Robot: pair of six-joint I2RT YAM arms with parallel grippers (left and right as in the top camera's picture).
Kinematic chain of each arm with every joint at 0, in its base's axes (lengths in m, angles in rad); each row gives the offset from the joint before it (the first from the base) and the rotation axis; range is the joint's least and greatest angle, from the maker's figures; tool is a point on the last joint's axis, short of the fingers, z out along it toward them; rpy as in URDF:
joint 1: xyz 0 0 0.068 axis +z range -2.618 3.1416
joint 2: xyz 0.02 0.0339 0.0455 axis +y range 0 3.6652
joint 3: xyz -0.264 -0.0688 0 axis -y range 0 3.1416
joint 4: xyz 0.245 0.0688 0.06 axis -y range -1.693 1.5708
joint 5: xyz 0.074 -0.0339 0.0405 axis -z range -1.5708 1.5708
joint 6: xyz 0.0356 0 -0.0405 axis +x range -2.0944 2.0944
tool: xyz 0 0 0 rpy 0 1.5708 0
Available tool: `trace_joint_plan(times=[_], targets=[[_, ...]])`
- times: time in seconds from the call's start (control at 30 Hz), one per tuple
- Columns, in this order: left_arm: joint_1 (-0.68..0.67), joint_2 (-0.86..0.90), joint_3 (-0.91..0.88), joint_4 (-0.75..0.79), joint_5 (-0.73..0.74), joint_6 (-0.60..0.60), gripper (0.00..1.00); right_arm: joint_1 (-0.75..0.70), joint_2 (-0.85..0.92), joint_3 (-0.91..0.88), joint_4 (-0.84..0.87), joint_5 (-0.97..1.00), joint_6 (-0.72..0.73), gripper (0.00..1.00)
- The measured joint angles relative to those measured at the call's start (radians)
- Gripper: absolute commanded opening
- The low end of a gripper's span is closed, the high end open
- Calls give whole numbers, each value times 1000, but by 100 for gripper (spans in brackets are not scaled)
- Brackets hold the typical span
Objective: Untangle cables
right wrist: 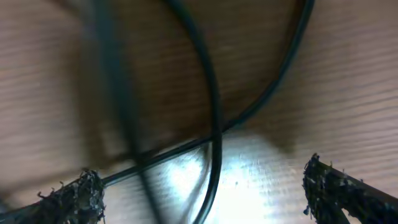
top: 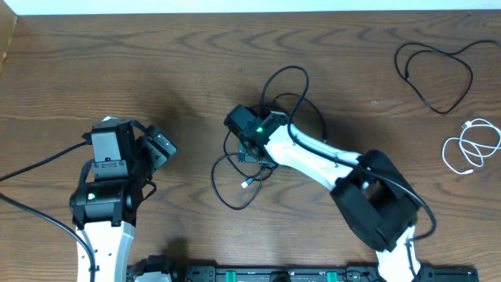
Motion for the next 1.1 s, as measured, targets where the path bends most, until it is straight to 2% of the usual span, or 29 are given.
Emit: trace_joint_plan(times=[0.43,0.63,0.67,0.7,0.8,0.9,0.93,1.1], targets=[[0,0,0,0,0,0,100,-18,23,2,35,-4,203,99],[0,0,0,0,0,0,100,-46,22,4,109,-4,243,98],[0,0,0,0,0,0,100,-50,22,5,114,-5,244,92],[0,0,0,0,0,0,100,-52,22,5,114,-5,246,80],[0,0,0,0,0,0,100,-54,22,2,116,-8,233,34],[0,0,0,0,0,0,100,-54,22,-14,118,2,210,8],[0,0,0,0,0,0,100,-54,18,-23,123,11,207,1],[0,0,0,0,0,0,100,-56,-6,-77,180,27,190,1]])
